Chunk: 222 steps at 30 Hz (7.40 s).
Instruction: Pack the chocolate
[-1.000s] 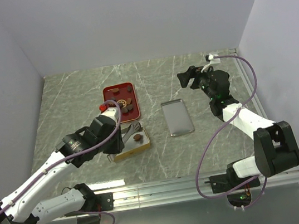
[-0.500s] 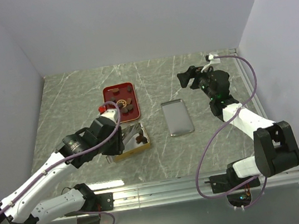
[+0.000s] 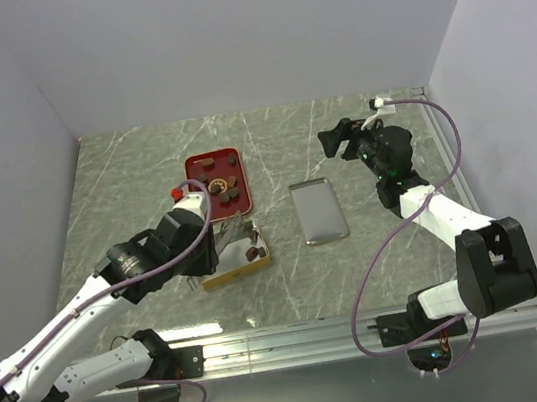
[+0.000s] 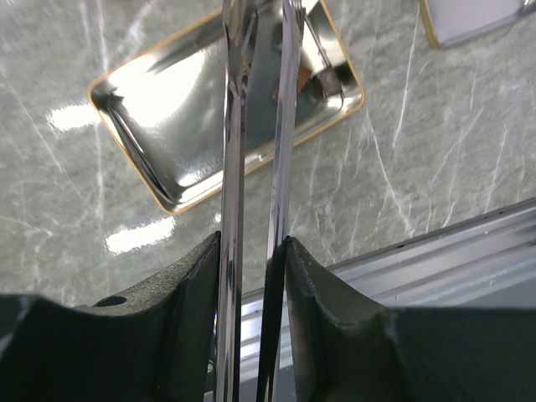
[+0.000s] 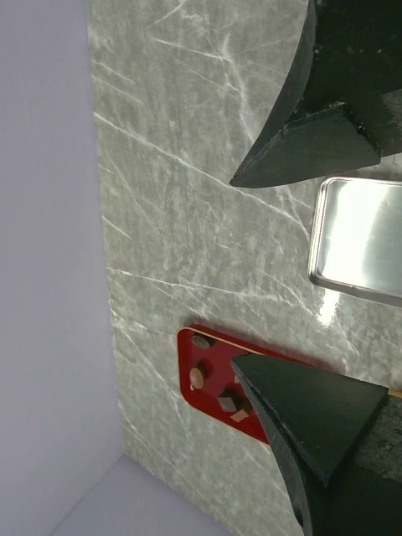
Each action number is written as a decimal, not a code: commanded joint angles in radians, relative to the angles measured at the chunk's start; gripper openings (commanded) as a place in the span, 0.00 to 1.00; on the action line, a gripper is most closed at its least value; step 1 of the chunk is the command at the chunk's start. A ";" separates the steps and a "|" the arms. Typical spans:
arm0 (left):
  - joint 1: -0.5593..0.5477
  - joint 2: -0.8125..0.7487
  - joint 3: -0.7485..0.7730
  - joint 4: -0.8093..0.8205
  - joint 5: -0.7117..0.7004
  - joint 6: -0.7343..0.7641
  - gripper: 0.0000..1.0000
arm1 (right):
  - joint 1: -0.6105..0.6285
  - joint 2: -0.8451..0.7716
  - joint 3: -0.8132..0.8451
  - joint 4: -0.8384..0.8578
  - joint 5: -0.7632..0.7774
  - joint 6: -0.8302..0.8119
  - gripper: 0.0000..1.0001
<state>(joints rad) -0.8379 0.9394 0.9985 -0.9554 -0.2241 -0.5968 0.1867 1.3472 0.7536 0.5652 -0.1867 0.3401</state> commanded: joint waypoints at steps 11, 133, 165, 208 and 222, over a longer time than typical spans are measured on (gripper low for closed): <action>0.014 0.021 0.137 0.135 -0.219 0.080 0.44 | -0.007 -0.010 0.041 0.035 -0.016 0.004 0.87; 0.123 0.231 0.054 0.228 -0.187 0.127 0.31 | -0.009 0.078 0.092 0.015 -0.054 0.010 0.87; 0.100 -0.014 -0.018 0.201 0.103 0.075 0.31 | -0.009 0.082 0.092 0.013 -0.056 0.008 0.87; 0.072 0.036 0.127 0.112 -0.228 0.028 0.38 | -0.007 0.102 0.101 0.007 -0.062 0.008 0.87; 0.074 0.439 0.229 0.247 -0.555 0.060 0.38 | -0.007 0.110 0.105 0.007 -0.062 0.008 0.87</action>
<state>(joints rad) -0.7628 1.3506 1.1515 -0.7788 -0.6724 -0.5598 0.1864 1.4494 0.8074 0.5495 -0.2382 0.3477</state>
